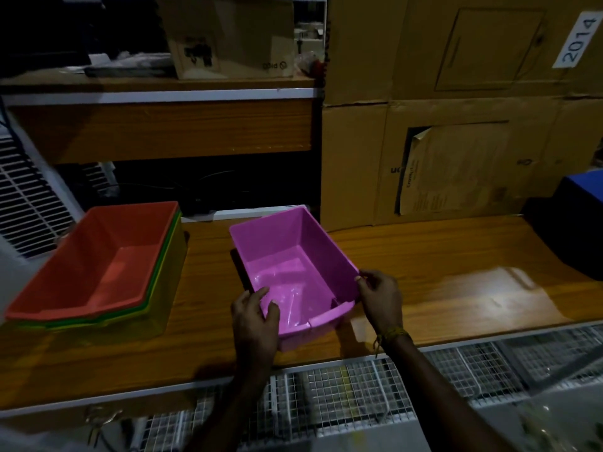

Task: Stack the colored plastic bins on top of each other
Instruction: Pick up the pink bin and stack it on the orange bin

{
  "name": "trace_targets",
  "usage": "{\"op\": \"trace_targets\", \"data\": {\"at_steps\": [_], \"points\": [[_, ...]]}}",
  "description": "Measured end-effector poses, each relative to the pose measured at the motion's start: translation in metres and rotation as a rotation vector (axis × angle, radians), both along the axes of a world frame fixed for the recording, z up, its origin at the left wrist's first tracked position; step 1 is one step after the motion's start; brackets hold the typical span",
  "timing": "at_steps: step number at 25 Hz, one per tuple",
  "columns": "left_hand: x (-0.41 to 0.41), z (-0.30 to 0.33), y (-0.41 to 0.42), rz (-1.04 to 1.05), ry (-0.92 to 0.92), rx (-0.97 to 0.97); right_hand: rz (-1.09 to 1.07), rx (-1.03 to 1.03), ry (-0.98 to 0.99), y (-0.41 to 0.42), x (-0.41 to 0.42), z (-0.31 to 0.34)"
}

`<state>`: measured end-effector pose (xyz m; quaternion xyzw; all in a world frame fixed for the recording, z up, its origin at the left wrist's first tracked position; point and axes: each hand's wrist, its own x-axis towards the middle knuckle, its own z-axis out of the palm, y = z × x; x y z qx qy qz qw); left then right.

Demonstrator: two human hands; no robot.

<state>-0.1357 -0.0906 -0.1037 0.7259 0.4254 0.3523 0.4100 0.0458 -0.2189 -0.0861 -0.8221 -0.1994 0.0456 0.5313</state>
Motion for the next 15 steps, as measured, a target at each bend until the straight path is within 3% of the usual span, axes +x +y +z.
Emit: {"op": "trace_targets", "data": {"at_steps": [3, 7, 15], "points": [[0.000, 0.013, 0.001, 0.076, -0.122, -0.056, -0.020, 0.018, 0.080, 0.005, -0.002, 0.005], [0.001, 0.046, 0.012, 0.130, -0.341, -0.093, -0.029, 0.129, 0.032, 0.013, -0.007, 0.031], [0.014, 0.092, 0.046, 0.109, -0.623, 0.042, -0.036, 0.406, -0.093, 0.024, -0.019, 0.096]]}}
